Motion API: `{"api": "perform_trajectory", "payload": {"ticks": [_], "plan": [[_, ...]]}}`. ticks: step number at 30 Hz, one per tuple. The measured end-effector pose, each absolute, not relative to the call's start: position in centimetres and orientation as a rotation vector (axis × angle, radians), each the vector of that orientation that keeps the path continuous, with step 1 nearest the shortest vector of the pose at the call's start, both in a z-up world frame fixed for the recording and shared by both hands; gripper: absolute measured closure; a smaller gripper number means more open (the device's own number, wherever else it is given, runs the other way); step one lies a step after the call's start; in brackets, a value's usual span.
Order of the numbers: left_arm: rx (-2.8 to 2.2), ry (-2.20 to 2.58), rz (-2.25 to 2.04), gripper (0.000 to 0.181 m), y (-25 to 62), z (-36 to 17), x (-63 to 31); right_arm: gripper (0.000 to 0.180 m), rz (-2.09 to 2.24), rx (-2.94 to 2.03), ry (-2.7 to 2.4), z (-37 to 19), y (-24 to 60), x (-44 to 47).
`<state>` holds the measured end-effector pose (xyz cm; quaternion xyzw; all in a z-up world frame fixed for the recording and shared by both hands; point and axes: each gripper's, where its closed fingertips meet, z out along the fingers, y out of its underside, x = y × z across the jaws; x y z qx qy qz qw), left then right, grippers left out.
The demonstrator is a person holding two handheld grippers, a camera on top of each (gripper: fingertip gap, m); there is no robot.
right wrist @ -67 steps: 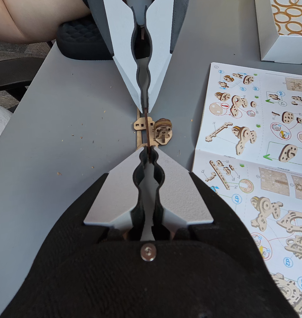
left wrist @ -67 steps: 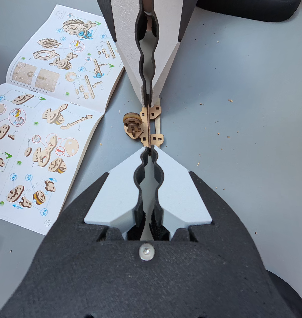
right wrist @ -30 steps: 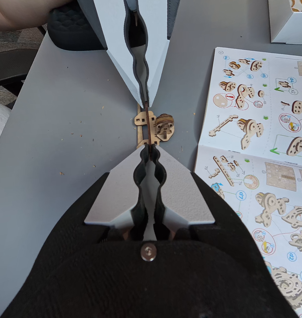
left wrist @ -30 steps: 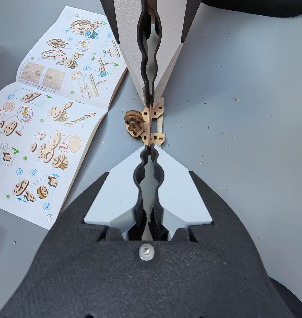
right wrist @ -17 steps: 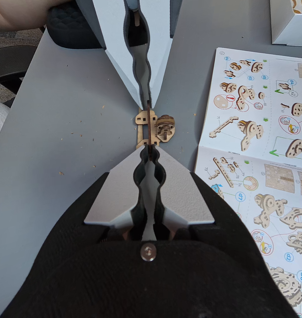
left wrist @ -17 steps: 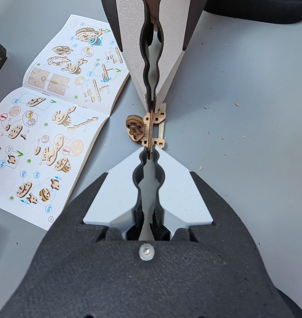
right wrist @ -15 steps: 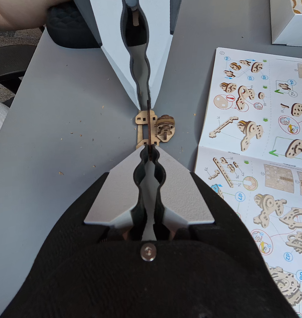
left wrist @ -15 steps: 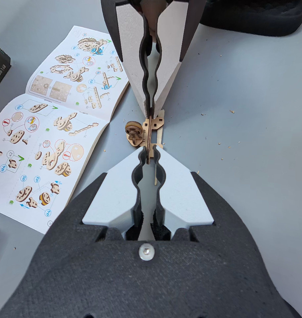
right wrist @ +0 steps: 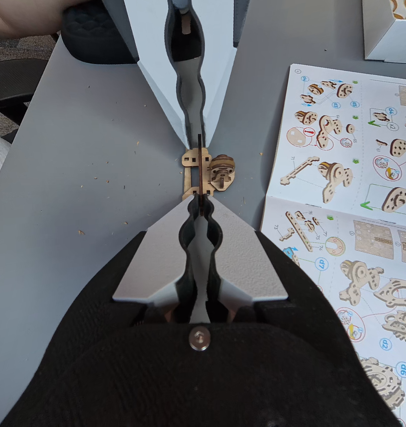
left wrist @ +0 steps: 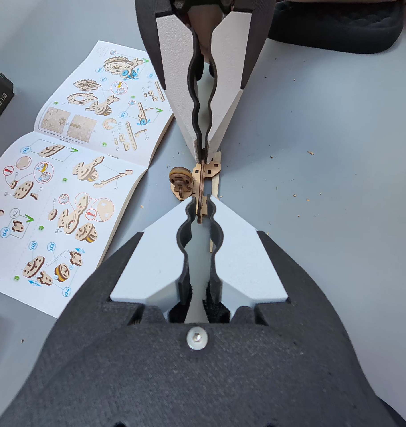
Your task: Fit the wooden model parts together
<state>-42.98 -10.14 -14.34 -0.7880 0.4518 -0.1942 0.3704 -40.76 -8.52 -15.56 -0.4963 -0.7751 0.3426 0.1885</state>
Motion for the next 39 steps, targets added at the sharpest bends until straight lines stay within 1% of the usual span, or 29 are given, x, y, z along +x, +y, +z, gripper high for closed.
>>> {"api": "perform_trajectory", "payload": {"ticks": [1, 4, 9, 18, 21, 25, 28, 31, 33, 36, 39], "plan": [[-2.028, 1.162, -0.493, 0.173, -10.0, -14.4, -43.1, 0.176, 0.960, -1.394, -2.181, -15.6, -8.5, -40.8], [-2.053, 1.198, -0.489, 0.178, -10.0, -15.0, -43.2, 0.176, 0.956, -1.392, -2.182, -15.6, -8.5, -40.8], [-2.075, 1.226, -0.481, 0.180, -10.1, -15.4, -43.2, 0.176, 0.954, -1.391, -2.180, -15.5, -8.5, -40.8], [-2.070, 1.247, -0.471, 0.180, -10.2, -15.5, -43.2, 0.175, 0.968, -1.425, -2.174, -15.2, -8.4, -40.7], [-2.067, 1.253, -0.460, 0.180, -10.3, -15.5, -43.2, 0.170, 0.987, -1.450, -2.144, -14.6, -8.3, -41.0], [-2.071, 1.256, -0.457, 0.180, -10.2, -15.4, -43.2, 0.167, 0.888, -1.413, -2.196, -15.3, -8.5, -41.1], [-2.070, 1.256, -0.453, 0.180, -10.3, -15.5, -43.2, 0.176, 0.852, -1.391, -2.209, -15.4, -8.7, -41.3], [-2.072, 1.256, -0.456, 0.180, -10.3, -15.5, -43.2, 0.176, 0.838, -1.388, -2.208, -15.4, -8.7, -41.3], [-2.071, 1.262, -0.449, 0.180, -10.3, -15.5, -43.2, 0.170, 0.853, -1.403, -2.198, -15.3, -8.9, -41.4], [-2.071, 1.265, -0.445, 0.180, -10.3, -15.5, -43.2, 0.176, 0.846, -1.428, -2.199, -15.3, -8.8, -41.5], [-2.069, 1.265, -0.447, 0.180, -10.3, -15.5, -43.2, 0.177, 0.854, -1.435, -2.203, -15.3, -8.9, -41.5]]}}
